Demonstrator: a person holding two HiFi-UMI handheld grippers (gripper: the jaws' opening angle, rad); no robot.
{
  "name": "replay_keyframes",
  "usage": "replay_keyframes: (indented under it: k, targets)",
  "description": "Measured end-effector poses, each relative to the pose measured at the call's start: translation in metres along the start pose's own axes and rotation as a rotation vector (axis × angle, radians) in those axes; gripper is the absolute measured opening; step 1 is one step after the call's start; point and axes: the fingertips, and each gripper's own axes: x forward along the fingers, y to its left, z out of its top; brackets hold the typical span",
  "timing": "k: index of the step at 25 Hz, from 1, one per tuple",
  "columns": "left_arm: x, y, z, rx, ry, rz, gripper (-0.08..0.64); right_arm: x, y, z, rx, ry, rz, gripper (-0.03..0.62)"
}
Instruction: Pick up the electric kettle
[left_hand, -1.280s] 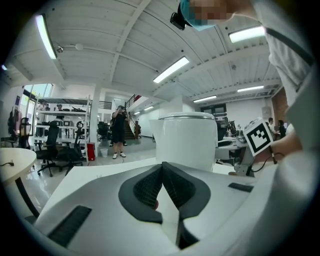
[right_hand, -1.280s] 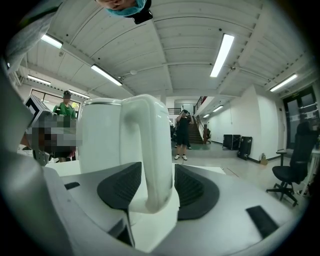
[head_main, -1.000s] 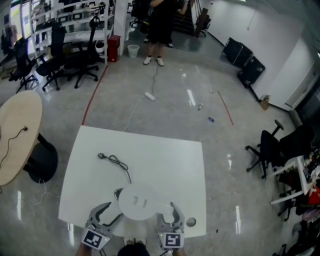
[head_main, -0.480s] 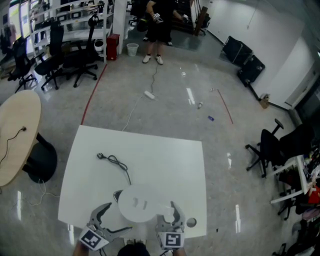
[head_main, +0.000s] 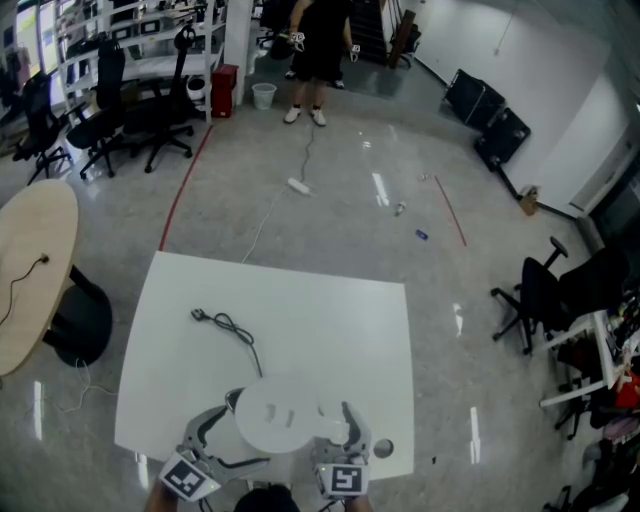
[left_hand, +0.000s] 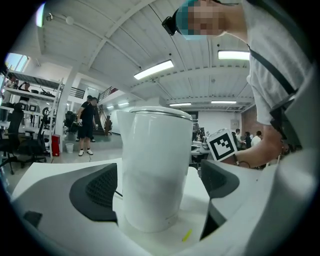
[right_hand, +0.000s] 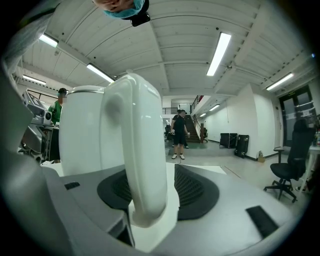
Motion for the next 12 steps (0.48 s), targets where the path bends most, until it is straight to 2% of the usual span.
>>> replay_keyframes:
  k: [8,12]
  targets:
    - [0.011,-0.002,0.000,0.008,0.024,-0.028,0.511,0.009,-0.004,-0.003,0.011,0.015,0.005,0.204]
    - [0.014,0.000,0.003,0.004,0.009,-0.027,0.511,0.012,-0.005,-0.003,0.006,0.006,0.009,0.204]
